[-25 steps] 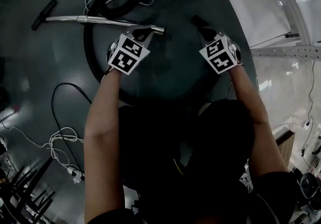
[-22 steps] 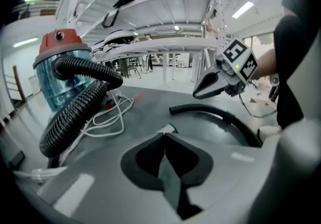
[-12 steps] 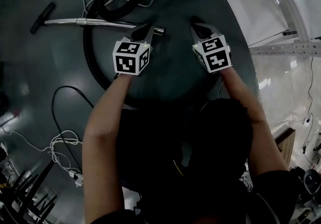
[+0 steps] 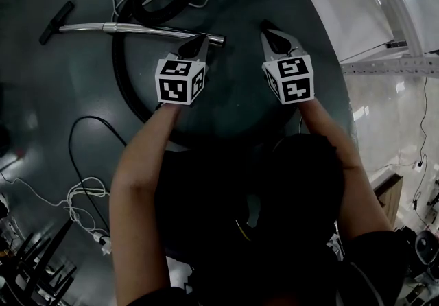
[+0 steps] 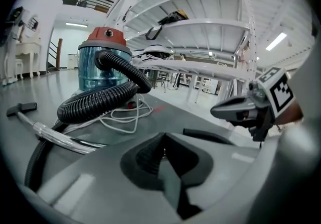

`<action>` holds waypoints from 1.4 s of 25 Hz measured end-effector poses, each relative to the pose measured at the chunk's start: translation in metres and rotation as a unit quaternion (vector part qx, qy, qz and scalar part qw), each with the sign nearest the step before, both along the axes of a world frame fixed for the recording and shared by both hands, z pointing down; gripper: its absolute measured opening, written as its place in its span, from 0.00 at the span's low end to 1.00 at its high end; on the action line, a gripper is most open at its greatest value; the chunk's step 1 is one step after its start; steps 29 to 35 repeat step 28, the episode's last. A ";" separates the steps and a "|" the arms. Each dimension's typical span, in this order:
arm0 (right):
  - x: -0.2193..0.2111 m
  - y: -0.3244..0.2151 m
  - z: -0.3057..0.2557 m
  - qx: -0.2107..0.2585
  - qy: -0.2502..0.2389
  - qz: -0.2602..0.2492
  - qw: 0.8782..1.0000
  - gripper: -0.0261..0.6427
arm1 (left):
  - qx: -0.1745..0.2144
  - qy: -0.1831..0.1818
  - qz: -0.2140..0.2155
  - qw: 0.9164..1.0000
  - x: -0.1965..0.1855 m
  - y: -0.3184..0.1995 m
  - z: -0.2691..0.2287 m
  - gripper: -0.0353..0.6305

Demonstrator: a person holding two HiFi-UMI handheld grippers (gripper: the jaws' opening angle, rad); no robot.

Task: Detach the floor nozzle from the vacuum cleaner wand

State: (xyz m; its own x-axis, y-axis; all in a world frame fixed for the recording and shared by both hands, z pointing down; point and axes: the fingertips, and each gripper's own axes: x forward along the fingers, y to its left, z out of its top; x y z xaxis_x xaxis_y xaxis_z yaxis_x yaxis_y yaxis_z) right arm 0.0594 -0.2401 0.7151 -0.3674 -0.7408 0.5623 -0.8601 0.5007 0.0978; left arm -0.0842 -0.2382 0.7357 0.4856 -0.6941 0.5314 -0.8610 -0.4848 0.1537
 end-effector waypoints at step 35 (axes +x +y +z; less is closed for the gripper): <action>-0.008 -0.003 -0.021 0.033 -0.007 -0.012 0.999 0.03 | -0.004 -0.031 0.014 0.999 -0.005 0.003 0.007 0.07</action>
